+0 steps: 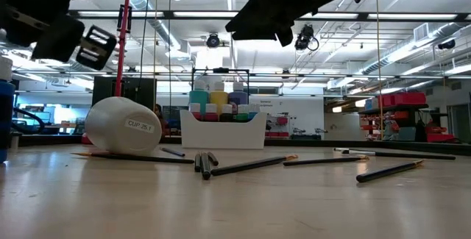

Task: Pick & Place Paint Supplies
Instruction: Put the blue paint bottle into the white bin

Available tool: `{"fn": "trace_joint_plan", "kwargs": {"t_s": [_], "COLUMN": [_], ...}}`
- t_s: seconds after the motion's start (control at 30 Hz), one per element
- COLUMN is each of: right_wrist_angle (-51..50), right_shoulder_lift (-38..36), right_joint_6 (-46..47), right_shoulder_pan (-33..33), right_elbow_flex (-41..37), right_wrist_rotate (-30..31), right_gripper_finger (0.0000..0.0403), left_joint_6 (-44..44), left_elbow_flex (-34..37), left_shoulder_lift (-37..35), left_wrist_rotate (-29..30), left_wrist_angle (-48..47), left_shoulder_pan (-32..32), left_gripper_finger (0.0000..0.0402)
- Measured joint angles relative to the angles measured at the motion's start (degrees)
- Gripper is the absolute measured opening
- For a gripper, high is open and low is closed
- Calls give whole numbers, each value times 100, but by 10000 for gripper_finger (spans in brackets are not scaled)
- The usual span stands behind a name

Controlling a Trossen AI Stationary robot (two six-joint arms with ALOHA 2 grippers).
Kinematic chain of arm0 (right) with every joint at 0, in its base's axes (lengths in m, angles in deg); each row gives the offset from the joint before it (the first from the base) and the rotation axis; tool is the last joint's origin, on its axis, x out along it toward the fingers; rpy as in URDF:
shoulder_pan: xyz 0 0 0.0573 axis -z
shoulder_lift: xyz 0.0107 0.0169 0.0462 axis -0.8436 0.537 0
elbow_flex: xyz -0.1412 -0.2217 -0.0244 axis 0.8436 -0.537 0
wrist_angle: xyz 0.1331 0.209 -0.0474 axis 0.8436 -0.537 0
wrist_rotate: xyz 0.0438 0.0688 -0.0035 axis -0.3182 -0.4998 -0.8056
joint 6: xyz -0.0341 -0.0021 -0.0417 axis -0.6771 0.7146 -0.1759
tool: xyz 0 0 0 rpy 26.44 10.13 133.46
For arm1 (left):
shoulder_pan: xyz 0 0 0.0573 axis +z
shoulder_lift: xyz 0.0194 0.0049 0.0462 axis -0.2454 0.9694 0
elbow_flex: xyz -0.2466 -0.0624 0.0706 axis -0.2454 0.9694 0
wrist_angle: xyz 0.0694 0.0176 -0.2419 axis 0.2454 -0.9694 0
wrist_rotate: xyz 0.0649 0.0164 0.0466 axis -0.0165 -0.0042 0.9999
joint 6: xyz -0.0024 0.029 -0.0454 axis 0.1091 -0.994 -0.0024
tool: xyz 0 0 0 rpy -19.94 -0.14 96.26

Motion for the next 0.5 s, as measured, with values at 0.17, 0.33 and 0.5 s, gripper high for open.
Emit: {"fn": "trace_joint_plan", "kwargs": {"t_s": [0.17, 0.33, 0.5], "right_wrist_angle": [0, 1, 3], "right_shoulder_lift": [0, 0, 0], "right_joint_6": [13, 15, 13], "right_shoulder_pan": [0, -2, -2], "right_elbow_flex": [0, 0, 0], "right_wrist_rotate": [0, 2, 2], "right_gripper_finger": [165, 165, 165], "left_joint_6": [-50, -42, 37], "left_elbow_flex": [0, 0, -9], "left_shoulder_lift": [0, 0, -8], "left_wrist_rotate": [248, 309, 825], "left_wrist_angle": [-83, -83, -354], "left_shoulder_pan": [-269, -489, -599], "left_gripper_finger": [142, 142, 142]}}
